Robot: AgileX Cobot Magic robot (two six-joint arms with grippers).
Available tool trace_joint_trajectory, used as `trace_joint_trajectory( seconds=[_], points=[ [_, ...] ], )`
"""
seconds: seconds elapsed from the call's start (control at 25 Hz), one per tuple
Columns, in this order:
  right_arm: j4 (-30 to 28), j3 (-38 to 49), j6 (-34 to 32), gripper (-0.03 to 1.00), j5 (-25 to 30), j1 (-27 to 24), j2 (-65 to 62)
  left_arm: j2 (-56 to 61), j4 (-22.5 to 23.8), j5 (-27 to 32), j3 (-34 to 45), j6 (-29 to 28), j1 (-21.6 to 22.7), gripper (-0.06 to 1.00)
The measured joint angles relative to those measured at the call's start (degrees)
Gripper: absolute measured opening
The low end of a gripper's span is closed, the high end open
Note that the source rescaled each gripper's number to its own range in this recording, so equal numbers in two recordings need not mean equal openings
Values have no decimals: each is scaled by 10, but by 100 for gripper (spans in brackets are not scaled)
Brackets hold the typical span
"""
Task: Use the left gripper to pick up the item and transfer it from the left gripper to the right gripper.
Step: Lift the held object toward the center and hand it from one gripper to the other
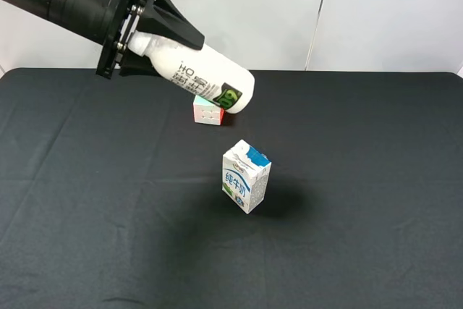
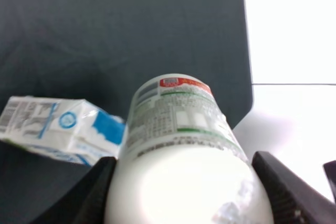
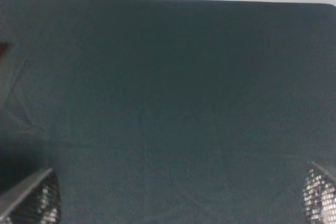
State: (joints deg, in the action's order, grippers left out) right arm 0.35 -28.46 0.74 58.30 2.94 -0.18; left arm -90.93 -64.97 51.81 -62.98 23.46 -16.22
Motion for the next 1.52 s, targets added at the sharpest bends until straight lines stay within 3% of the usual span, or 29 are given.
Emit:
trace_joint_trajectory(
  seconds=[0.28, 0.64, 0.88, 1.0, 1.2, 1.36, 1.52],
  points=[
    [0, 0, 0, 100, 0, 0, 0, 0, -8, 19, 0, 26, 0, 2],
    [-3, 0, 0, 100, 0, 0, 0, 0, -68, 53, 0, 90, -1, 2],
    [-3, 0, 0, 100, 0, 0, 0, -21, -72, 62, -1, 106, -50, 2],
    [7, 0, 9, 100, 0, 0, 0, -49, -99, 64, -1, 125, -73, 2],
    [56, -1, 64, 100, 1, 0, 3, -76, -155, 74, -1, 163, -82, 2],
    [116, -13, 113, 100, 0, 0, 60, -76, -167, 86, -1, 170, -82, 2],
    [186, -30, 206, 100, -14, 5, 139, -76, -168, 89, -1, 170, -82, 2]
  ],
)
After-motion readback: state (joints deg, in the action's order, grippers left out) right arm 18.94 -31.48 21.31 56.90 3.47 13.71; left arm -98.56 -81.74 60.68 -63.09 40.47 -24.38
